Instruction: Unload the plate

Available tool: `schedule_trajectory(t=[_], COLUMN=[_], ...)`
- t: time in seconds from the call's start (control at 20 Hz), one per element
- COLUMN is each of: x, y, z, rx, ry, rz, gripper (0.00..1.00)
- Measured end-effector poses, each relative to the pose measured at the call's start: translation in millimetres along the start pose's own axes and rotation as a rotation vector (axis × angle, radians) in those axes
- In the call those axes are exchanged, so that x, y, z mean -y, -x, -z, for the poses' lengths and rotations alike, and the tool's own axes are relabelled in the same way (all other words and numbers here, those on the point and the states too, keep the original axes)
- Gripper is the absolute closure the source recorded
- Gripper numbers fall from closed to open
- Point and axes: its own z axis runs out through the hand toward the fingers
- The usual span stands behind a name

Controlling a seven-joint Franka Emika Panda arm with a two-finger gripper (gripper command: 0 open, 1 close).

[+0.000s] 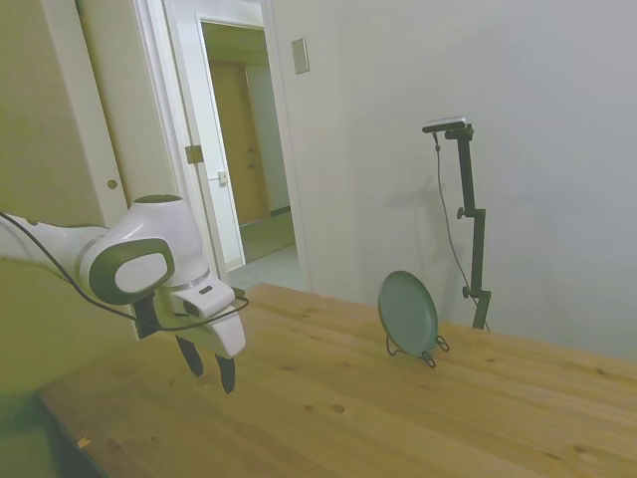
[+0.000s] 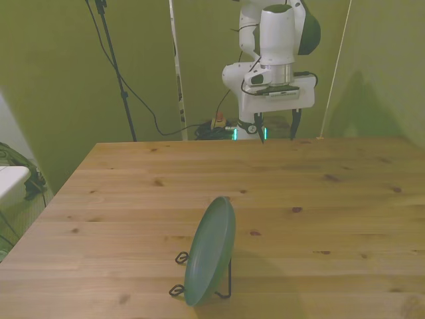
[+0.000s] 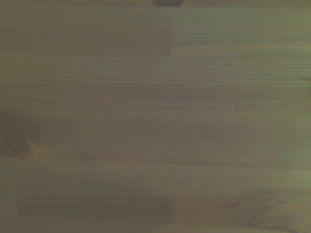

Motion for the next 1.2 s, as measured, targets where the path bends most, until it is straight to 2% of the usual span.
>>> schedule_trajectory(t=[0.2,0.45,0.7,0.85,1.0,1.2], x=[-12,-50,-94,-108,-109,-88], y=[-15,-62,-128,-179,-230,-275], z=[6,45,97,113,123,131], rx=[-0.045,-0.132,-0.222,-0.243,-0.254,-0.252], ry=[0.029,0.014,0.002,-0.005,0.003,0.008], rz=[-0.027,-0.133,-0.258,-0.323,-0.360,-0.371], gripper=[0.00,0.00,0.00,0.00,0.00,0.00])
